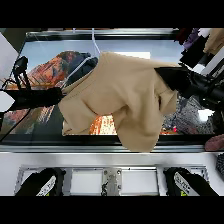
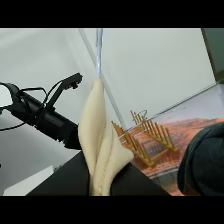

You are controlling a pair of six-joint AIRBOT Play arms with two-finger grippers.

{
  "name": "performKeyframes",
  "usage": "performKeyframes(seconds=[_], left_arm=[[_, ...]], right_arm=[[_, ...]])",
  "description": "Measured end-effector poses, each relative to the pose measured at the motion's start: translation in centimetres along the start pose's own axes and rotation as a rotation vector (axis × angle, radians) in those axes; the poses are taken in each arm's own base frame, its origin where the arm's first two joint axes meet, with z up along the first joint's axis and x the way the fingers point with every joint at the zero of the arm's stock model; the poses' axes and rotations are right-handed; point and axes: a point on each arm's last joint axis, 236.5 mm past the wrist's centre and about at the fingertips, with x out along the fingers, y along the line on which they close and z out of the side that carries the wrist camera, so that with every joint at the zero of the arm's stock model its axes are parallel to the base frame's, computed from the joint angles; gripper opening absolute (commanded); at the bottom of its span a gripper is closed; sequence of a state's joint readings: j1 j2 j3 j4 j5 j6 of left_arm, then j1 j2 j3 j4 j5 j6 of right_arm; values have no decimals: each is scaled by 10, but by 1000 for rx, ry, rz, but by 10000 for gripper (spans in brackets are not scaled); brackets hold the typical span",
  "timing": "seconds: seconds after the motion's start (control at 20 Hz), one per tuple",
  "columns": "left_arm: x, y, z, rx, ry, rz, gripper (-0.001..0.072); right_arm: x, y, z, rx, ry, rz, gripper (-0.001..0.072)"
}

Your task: Fold the clothes and pants, and hang the long-sleeved shirts on hangers.

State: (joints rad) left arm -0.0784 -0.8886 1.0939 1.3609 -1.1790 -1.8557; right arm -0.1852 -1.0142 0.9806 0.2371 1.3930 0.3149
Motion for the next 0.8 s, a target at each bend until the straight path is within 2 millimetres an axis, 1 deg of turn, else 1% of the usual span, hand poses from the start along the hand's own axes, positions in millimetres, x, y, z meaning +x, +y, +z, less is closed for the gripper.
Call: performKeyframes(seconds=[0.2,0.3,0.55,0.65,0.8], left_arm=[[-3,10,2,30,-9,29,24],[-4,18,4,37,-14,57,24],[-11,35,6,16,-17,92,23],[-19,33,7,24,-37,83,23],[-34,17,13,52,-95,33,23]], right_arm=[[0,-1,-4,-3,17,-3,26],[0,-1,-9,-6,40,-4,27],[-1,-5,-19,-9,78,-19,26],[-2,-6,-23,-6,81,-18,26],[-5,-9,-36,16,76,-11,26]])
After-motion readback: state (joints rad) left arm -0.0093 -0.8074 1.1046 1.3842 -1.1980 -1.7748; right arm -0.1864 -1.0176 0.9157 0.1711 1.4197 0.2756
